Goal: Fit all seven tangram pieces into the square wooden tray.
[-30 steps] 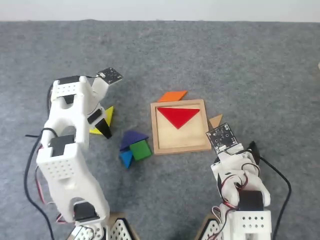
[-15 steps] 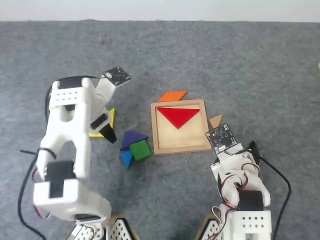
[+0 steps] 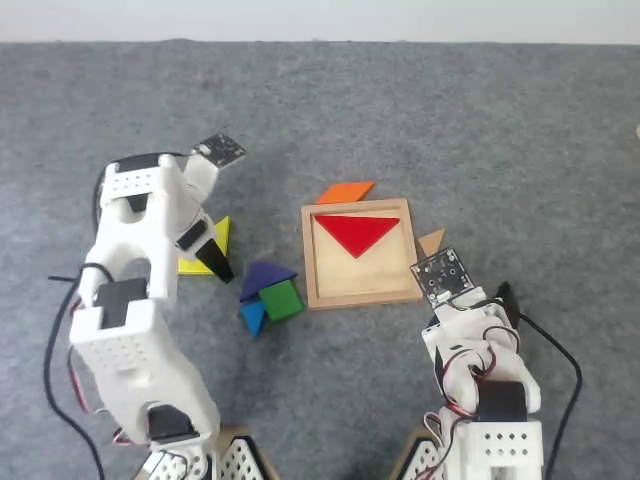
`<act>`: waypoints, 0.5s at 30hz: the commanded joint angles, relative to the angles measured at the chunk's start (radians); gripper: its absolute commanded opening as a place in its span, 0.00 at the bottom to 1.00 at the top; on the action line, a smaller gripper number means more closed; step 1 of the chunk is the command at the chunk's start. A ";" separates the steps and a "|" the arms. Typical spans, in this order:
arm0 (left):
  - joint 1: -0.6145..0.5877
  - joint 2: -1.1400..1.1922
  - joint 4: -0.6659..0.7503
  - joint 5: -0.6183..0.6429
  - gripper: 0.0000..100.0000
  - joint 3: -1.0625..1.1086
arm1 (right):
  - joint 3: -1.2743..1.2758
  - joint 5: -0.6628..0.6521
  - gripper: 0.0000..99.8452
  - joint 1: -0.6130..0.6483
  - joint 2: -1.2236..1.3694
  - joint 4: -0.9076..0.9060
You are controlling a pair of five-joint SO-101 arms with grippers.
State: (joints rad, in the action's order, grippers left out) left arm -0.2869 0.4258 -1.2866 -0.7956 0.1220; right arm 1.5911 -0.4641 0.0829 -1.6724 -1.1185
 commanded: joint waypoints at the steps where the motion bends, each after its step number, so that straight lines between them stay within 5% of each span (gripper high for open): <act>1: -0.002 0.012 -0.014 -0.020 0.36 -0.047 | -0.020 -0.017 0.36 0.001 -0.001 0.022; 15: 0.026 0.098 -0.038 -0.006 0.17 -0.054 | -0.020 -0.018 0.36 0.001 -0.001 0.021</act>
State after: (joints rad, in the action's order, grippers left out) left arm -0.2685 0.5148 -1.3249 -0.8094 0.0760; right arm 1.5911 -0.4641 0.0829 -1.6724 -1.1185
